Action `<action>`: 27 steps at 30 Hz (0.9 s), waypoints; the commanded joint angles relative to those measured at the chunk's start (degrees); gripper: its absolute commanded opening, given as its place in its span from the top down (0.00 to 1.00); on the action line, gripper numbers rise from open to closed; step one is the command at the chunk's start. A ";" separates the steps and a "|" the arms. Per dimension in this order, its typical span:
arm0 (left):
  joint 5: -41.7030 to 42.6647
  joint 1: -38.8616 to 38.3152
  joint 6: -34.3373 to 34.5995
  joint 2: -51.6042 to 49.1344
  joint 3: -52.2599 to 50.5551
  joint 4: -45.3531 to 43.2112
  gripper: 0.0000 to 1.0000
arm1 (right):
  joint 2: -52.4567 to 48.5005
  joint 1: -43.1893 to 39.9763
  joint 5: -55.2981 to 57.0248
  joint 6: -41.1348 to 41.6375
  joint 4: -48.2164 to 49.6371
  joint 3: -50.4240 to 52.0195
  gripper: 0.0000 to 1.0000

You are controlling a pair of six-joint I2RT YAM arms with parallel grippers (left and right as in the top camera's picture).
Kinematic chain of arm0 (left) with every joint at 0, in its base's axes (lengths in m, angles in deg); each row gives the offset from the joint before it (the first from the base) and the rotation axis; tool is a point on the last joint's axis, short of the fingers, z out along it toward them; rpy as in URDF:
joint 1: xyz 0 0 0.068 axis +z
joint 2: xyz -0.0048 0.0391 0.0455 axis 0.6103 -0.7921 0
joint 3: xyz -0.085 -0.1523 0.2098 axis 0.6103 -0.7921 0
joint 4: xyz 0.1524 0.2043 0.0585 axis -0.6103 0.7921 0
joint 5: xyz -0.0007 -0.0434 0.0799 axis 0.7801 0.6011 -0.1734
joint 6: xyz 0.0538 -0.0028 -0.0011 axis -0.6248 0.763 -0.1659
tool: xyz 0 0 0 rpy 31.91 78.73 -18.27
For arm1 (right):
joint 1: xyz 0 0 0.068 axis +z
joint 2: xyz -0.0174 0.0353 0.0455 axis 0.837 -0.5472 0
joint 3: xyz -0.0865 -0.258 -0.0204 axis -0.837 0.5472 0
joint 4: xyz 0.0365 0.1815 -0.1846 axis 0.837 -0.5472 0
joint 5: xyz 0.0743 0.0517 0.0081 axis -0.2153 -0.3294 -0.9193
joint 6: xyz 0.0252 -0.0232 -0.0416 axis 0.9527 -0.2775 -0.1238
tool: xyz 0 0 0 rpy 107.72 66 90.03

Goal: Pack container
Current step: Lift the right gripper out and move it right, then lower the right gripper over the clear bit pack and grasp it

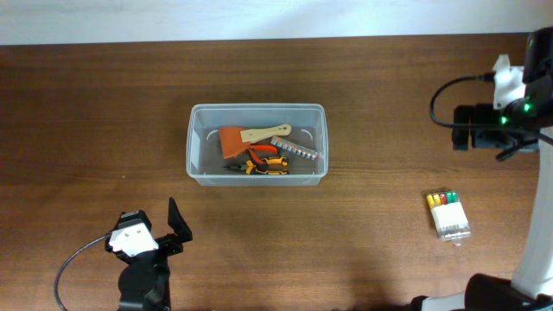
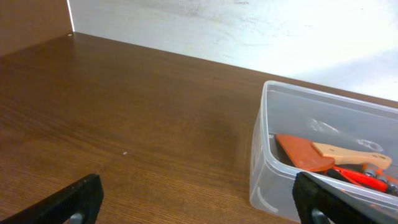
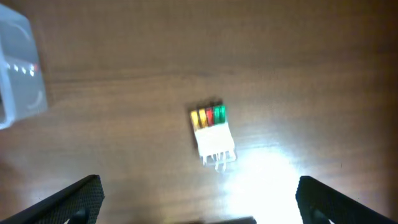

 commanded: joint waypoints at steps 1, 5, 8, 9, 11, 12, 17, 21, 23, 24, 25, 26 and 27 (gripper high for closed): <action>-0.20 -0.17 -0.50 0.44 -0.17 0.11 0.01 | 1.11 -1.22 1.64 1.01 1.16 6.86 0.02; -0.20 -0.17 -0.50 0.44 -0.17 0.11 0.01 | 1.07 -1.90 5.92 2.14 6.64 18.80 0.02; -0.20 -0.17 -0.50 0.44 -0.17 0.11 0.01 | 0.59 -2.27 7.15 -1.18 13.66 29.24 0.07; -0.20 -0.17 -0.50 0.44 -0.17 0.11 0.01 | 0.31 -2.25 7.15 -2.71 15.58 31.65 0.07; -0.20 -0.17 -0.50 0.44 -0.17 0.11 0.01 | -0.35 -2.25 7.61 -5.95 18.75 35.41 0.08; -0.20 -0.17 -0.50 0.44 -0.17 0.11 0.01 | -0.66 -2.25 8.79 -6.54 20.20 37.27 0.08; -0.20 -0.17 -0.50 0.44 -0.17 0.11 0.01 | -2.19 -2.78 14.10 -7.13 24.98 43.32 0.05; -0.22 -0.17 -0.50 0.44 -0.17 0.11 0.01 | -4.15 -3.87 13.94 -6.99 27.85 45.97 0.05; -0.20 -0.17 -0.50 0.44 -0.17 0.11 0.01 | -5.53 -4.63 12.79 -6.86 28.50 46.75 0.05; -0.20 -0.17 -0.50 0.44 -0.17 0.11 0.01 | -6.38 -5.03 11.89 -6.84 28.76 46.90 0.05; -0.20 -0.17 -0.50 0.44 -0.17 0.11 0.01 | -7.13 -5.31 11.54 -6.60 28.94 46.95 0.05; -0.20 -0.17 -0.50 0.44 -0.17 0.11 0.01 | -8.02 -5.60 11.50 -6.43 29.20 46.95 0.05; -0.20 -0.17 -0.50 0.44 -0.17 0.11 0.01 | -8.68 -5.73 11.37 -6.45 29.44 46.95 0.05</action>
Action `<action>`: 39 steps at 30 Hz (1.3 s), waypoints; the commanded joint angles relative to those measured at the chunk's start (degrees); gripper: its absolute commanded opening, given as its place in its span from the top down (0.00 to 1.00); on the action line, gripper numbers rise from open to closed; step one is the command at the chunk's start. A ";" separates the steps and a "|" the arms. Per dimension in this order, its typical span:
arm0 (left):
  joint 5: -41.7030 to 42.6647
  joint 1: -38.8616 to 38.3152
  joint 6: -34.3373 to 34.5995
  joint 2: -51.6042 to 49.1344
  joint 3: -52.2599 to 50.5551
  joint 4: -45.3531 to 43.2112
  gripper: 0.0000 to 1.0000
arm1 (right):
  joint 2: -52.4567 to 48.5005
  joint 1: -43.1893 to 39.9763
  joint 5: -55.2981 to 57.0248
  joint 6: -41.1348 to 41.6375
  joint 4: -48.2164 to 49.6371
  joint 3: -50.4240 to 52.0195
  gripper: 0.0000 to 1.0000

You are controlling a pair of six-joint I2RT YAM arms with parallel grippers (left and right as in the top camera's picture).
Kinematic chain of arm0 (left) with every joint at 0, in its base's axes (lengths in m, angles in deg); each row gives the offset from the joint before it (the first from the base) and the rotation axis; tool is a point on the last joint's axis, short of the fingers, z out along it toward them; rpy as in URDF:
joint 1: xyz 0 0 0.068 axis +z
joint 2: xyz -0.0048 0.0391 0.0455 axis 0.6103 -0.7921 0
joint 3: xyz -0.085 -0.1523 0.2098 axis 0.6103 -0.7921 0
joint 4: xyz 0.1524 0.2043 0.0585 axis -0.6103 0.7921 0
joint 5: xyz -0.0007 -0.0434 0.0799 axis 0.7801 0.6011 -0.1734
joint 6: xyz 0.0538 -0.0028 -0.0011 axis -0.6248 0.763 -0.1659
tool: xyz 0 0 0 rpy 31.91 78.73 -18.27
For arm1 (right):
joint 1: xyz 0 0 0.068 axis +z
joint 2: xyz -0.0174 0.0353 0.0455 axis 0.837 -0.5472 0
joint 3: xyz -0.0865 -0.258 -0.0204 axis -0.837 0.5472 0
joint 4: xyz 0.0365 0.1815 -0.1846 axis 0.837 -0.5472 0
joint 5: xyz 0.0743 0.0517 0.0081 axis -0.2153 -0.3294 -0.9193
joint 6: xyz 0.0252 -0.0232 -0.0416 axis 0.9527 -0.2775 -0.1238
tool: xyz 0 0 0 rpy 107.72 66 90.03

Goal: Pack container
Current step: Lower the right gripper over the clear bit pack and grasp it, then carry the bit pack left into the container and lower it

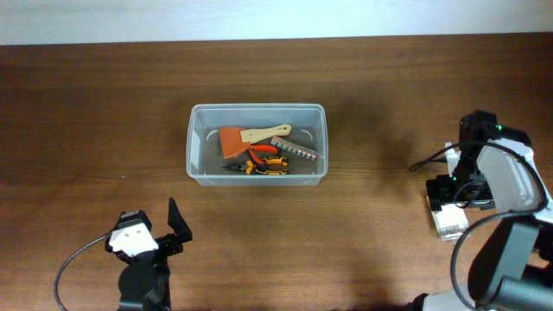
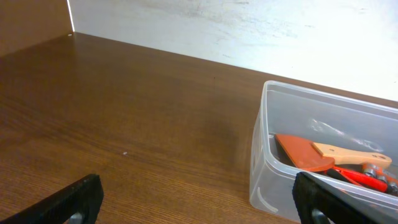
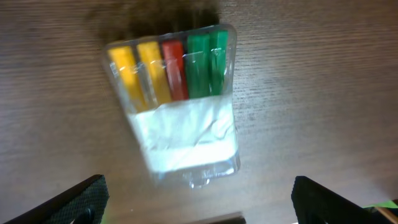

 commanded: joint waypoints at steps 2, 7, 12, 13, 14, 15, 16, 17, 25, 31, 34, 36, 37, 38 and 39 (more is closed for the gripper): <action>-0.20 -0.17 -0.50 0.42 -0.17 0.09 0.01 | -3.58 -1.22 -0.63 0.04 1.55 0.63 0.06; -0.20 -0.17 -0.50 0.42 -0.17 0.09 0.01 | -7.08 -1.22 -1.57 0.00 3.54 0.66 0.07; -0.20 -0.17 -0.50 0.42 -0.17 0.09 0.01 | -10.21 -1.22 -2.01 0.02 4.31 0.66 0.09; -0.20 -0.17 -0.50 0.42 -0.17 0.09 0.01 | -10.71 -1.22 -2.01 0.02 4.59 0.66 0.11; -0.20 -0.17 -0.50 0.42 -0.17 0.09 0.01 | -11.39 -1.22 -2.01 0.07 5.31 0.76 0.11; -0.20 -0.17 -0.50 0.42 -0.17 0.09 0.01 | -11.80 -1.22 -2.05 0.07 5.79 0.85 0.12; -0.20 -0.17 -0.50 0.42 -0.17 0.09 0.01 | -12.22 -1.22 -2.01 0.04 6.05 0.92 0.13; -0.20 -0.17 -0.50 0.42 -0.17 0.09 0.01 | -12.50 -1.25 -2.03 0.07 6.34 0.94 0.15; -0.20 -0.17 -0.50 0.42 -0.17 0.09 0.01 | -13.07 -1.25 -2.03 0.04 7.50 0.96 0.36; -0.20 -0.17 -0.50 0.42 -0.17 0.09 0.01 | -13.07 -1.22 -2.05 0.04 8.41 0.96 0.40; -0.20 -0.17 -0.50 0.42 -0.17 0.09 0.01 | -13.05 -1.22 -2.01 0.04 8.87 0.94 0.42; -0.20 -0.17 -0.50 0.42 -0.17 0.09 0.01 | -13.00 -1.22 -2.03 0.04 9.31 0.79 0.45; -0.20 -0.17 -0.50 0.42 -0.17 0.09 0.01 | -13.00 -1.22 -2.03 0.07 9.44 0.39 0.45; -0.20 -0.17 -0.50 0.42 -0.17 0.09 0.01 | -13.00 -1.16 -2.03 0.09 9.44 -0.09 0.46; -0.20 -0.17 -0.50 0.42 -0.17 0.09 0.01 | -13.00 -1.11 -2.03 0.09 9.38 -0.87 0.47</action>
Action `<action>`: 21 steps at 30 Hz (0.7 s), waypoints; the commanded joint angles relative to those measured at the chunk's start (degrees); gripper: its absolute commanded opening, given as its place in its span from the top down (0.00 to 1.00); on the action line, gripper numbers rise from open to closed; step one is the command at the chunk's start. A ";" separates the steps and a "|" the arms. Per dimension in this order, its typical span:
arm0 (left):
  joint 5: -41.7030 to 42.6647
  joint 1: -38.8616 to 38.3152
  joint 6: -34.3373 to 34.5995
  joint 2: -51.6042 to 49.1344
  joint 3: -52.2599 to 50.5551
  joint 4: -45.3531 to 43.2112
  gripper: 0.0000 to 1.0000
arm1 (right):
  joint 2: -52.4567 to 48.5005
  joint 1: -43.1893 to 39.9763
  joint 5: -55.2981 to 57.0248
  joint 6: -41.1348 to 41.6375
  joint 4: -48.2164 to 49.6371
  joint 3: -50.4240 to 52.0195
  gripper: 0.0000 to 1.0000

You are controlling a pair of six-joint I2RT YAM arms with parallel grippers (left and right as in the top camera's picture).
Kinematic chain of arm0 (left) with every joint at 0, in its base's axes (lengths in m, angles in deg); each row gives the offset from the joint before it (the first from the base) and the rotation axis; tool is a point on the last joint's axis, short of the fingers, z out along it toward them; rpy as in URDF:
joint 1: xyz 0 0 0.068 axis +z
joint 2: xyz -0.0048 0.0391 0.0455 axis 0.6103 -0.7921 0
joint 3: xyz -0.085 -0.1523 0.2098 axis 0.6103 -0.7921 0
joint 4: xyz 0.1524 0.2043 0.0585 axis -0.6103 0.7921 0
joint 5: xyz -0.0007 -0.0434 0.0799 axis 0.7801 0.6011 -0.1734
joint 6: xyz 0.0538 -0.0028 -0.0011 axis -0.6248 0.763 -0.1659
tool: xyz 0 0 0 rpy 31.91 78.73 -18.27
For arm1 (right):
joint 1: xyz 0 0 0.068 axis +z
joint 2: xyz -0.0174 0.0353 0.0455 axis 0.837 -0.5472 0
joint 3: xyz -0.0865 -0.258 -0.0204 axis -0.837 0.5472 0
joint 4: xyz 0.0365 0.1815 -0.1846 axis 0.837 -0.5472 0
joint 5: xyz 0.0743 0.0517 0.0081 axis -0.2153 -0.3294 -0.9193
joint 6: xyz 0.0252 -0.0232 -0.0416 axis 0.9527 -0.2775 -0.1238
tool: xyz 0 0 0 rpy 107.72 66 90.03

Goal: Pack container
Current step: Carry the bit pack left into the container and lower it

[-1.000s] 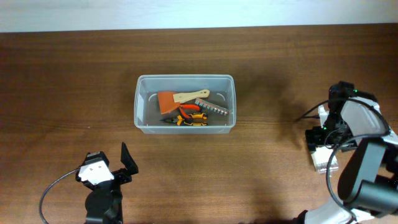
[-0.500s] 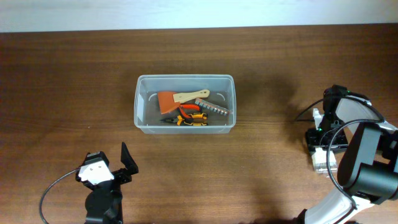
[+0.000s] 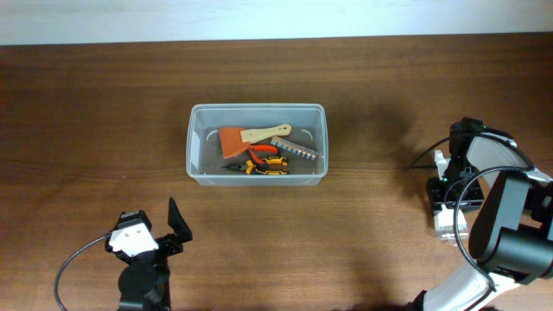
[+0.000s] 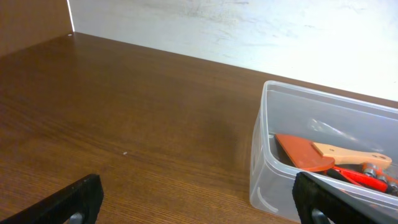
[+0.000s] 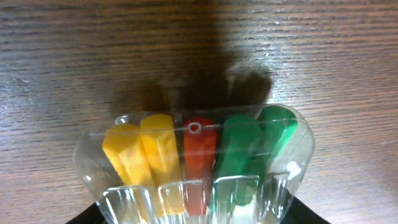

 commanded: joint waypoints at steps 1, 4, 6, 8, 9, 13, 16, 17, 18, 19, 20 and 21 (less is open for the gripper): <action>-0.20 -0.17 -0.50 0.42 -0.17 0.09 0.01 | -1.18 -0.26 -0.11 0.98 2.32 -1.90 0.47; -0.20 -0.17 -0.50 0.42 -0.17 0.09 0.01 | -1.18 0.04 -0.11 0.94 0.92 -5.64 0.47; -0.20 -0.17 -0.50 0.42 -0.17 0.09 0.01 | -1.18 0.48 -0.11 0.94 -0.20 -8.81 0.48; -0.20 -0.17 -0.50 0.42 -0.17 0.09 0.01 | -1.18 1.16 -0.15 0.96 -1.64 -12.72 0.48; -0.20 -0.17 -0.50 0.42 -0.17 0.09 0.01 | -1.18 1.57 -0.15 0.96 -2.29 -14.58 0.48; -0.20 -0.17 -0.50 0.42 -0.17 0.09 0.01 | -1.18 4.61 -0.13 0.94 -5.49 -23.34 0.50; -0.20 -0.17 -0.50 0.42 -0.17 0.09 0.01 | -1.18 8.37 -0.15 0.94 -7.96 -30.80 0.51; -0.20 -0.17 -0.50 0.42 -0.17 0.09 0.01 | -1.18 9.84 -0.15 0.94 -8.81 -33.24 0.51; -0.20 -0.17 -0.50 0.42 -0.17 0.09 0.01 | -1.18 11.17 -0.17 0.94 -9.51 -35.28 0.51; -0.20 -0.17 -0.50 0.42 -0.17 0.09 0.01 | -1.18 12.92 -0.17 0.92 -10.23 -37.64 0.51; -0.20 -0.17 -0.50 0.42 -0.17 0.09 0.01 | -1.18 14.43 -0.17 0.92 -10.71 -39.43 0.52; -0.20 -0.17 -0.50 0.42 -0.17 0.09 0.01 | -1.18 16.33 -0.20 0.92 -11.32 -41.57 0.52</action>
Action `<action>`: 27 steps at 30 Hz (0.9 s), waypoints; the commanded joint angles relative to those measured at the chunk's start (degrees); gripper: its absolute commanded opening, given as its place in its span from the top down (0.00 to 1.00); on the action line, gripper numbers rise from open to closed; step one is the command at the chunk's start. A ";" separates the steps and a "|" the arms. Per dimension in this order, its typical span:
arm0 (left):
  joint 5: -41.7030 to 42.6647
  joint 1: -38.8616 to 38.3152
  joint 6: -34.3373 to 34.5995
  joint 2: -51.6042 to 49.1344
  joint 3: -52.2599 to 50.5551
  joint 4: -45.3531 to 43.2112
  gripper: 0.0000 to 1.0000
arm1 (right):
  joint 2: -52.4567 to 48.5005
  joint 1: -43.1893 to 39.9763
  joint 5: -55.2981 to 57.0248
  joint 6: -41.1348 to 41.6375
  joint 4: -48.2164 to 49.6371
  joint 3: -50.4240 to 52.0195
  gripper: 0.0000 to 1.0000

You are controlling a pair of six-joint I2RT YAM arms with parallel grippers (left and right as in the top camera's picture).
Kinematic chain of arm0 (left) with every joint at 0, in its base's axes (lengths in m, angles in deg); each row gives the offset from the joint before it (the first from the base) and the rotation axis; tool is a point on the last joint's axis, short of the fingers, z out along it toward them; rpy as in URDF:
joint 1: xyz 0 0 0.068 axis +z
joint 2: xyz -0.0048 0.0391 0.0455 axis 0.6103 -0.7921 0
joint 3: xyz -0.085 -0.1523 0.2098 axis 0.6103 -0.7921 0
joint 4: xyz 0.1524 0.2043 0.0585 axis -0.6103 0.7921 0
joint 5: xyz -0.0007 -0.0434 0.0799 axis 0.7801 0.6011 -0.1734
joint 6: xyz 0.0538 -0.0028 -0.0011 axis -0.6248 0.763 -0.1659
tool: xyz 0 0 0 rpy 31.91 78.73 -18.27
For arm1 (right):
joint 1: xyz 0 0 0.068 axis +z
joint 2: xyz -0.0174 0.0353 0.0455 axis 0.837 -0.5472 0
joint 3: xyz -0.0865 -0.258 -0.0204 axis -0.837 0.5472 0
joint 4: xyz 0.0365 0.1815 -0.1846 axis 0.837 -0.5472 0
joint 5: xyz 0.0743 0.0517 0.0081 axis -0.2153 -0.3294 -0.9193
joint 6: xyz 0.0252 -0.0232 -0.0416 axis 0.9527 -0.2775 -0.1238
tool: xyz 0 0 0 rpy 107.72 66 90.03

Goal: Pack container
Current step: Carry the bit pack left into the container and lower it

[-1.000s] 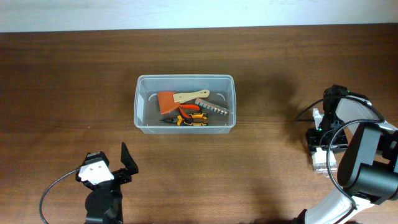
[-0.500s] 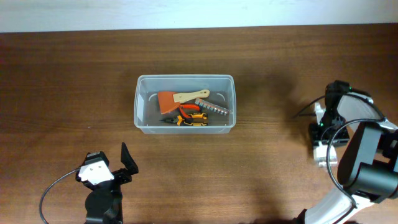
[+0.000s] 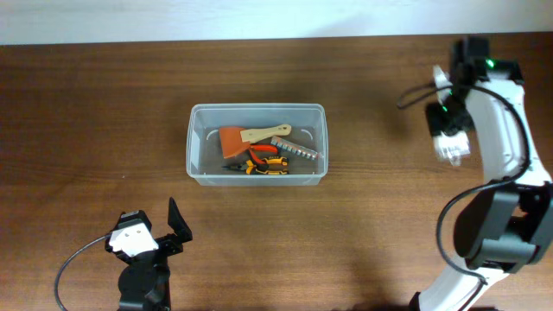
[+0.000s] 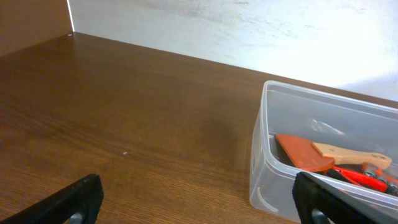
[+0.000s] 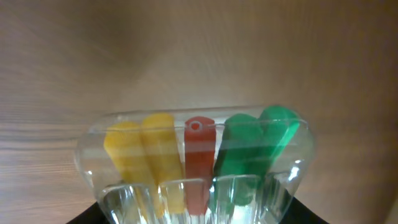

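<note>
My right gripper (image 3: 449, 131) is shut on a clear pack of markers (image 3: 452, 145) with yellow, red and green caps, holding it above the table's far right. In the right wrist view the pack (image 5: 196, 158) fills the frame between the gripper's (image 5: 196, 213) dark fingers, with blurred wood behind. The clear plastic container (image 3: 192, 142) sits mid-table, well left of the pack. It holds an orange spatula (image 3: 235, 139), an orange-black tool (image 3: 264, 164) and a grey strip (image 3: 296, 149). My left gripper (image 4: 196, 200) is open over bare wood, near the container's wall (image 4: 263, 171).
A white wall runs along the table's far edge (image 3: 259, 39). The right arm's black cable (image 3: 416, 93) loops between the pack and the container. The left arm (image 3: 138, 250) rests at the front left edge.
The right gripper, still shut on the marker pack, has gone from the front right of the table to the far right, and the pack is now off the wood. The left arm is unchanged.
At first the pack lay on the table at the front right with the open right gripper high above it. Then the gripper was low over the pack, open. Then it was shut on the pack on the table, and now holds it at the far right.
</note>
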 commanded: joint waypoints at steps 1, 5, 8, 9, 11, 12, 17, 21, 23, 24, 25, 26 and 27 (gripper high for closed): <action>-0.20 -0.17 -0.50 0.42 -0.17 0.09 0.01 | 0.24 6.21 -0.33 0.68 -1.51 -7.26 0.52; -0.20 -0.17 -0.50 0.42 -0.17 0.09 0.01 | 0.24 14.51 -0.35 0.66 -2.58 -12.98 0.52; -0.20 -0.17 -0.50 0.42 -0.17 0.09 0.01 | 0.24 21.11 -0.35 0.66 -2.69 -15.19 0.52; -0.20 -0.17 -0.50 0.42 -0.17 0.09 0.01 | 0.24 24.02 -0.33 0.66 -2.40 -15.50 0.51; -0.20 -0.17 -0.50 0.42 -0.17 0.09 0.01 | 0.22 29.00 -0.35 0.66 -1.01 -15.50 0.51; -0.20 -0.17 -0.50 0.42 -0.17 0.09 0.01 | 0.22 30.62 -0.35 0.63 -0.31 -15.50 0.51; -0.20 -0.17 -0.50 0.42 -0.17 0.09 0.01 | 0.22 38.71 -0.35 -0.02 4.09 -15.47 0.52; -0.20 -0.17 -0.50 0.42 -0.17 0.09 0.01 | 0.11 43.17 -0.37 -2.97 6.62 -15.47 0.53; -0.20 -0.17 -0.50 0.42 -0.17 0.09 0.01 | -0.15 44.68 -0.35 -3.45 7.69 -15.43 0.53; -0.20 -0.17 -0.50 0.42 -0.17 0.09 0.01 | -0.26 45.20 -0.37 -3.48 8.02 -15.43 0.53; -0.20 -0.17 -0.50 0.42 -0.17 0.09 0.01 | -0.55 45.70 -0.61 -4.07 8.26 -15.43 0.53; -0.20 -0.17 -0.50 0.42 -0.17 0.09 0.01 | -0.92 46.03 -1.29 -5.09 8.33 -15.43 0.53; -0.20 -0.17 -0.50 0.42 -0.17 0.09 0.01 | -1.36 46.23 -2.19 -6.01 8.33 -15.43 0.53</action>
